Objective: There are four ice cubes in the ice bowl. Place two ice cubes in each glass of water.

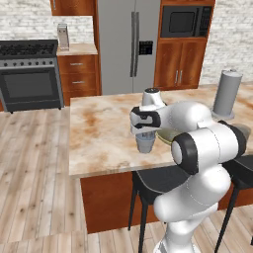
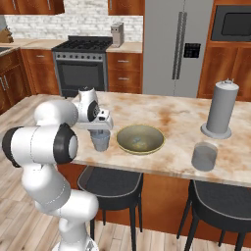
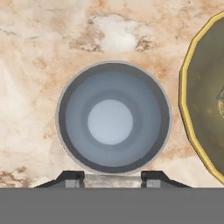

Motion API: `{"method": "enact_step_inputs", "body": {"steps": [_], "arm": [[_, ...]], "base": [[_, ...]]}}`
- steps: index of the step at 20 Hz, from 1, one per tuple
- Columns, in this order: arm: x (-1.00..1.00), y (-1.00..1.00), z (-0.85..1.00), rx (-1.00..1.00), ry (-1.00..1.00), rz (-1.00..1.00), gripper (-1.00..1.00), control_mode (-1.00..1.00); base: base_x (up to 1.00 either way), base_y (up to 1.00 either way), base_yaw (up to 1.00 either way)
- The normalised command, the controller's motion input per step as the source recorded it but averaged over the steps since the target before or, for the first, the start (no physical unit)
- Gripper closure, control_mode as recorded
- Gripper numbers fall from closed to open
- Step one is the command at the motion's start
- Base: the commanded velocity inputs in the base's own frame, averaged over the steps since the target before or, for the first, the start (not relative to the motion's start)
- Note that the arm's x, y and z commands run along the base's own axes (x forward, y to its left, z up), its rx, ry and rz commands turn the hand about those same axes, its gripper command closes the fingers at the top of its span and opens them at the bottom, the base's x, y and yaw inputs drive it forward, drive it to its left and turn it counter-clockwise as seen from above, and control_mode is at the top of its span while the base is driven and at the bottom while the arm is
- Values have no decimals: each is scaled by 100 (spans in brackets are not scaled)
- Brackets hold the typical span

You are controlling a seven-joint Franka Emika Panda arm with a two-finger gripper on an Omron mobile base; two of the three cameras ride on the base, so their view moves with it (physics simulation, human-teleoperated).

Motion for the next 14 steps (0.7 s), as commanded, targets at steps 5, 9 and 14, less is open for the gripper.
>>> {"method": "enact_step_inputs", "body": {"steps": [5, 9, 14], "arm": [[7, -1, 0, 0, 0, 5, -100, -100], [35, -4, -5, 0, 0, 9, -100, -100], [22, -5, 0, 0, -2, 9, -100, -100]], "base": [[0, 0, 0], [0, 0, 0], [0, 0, 0]]}}
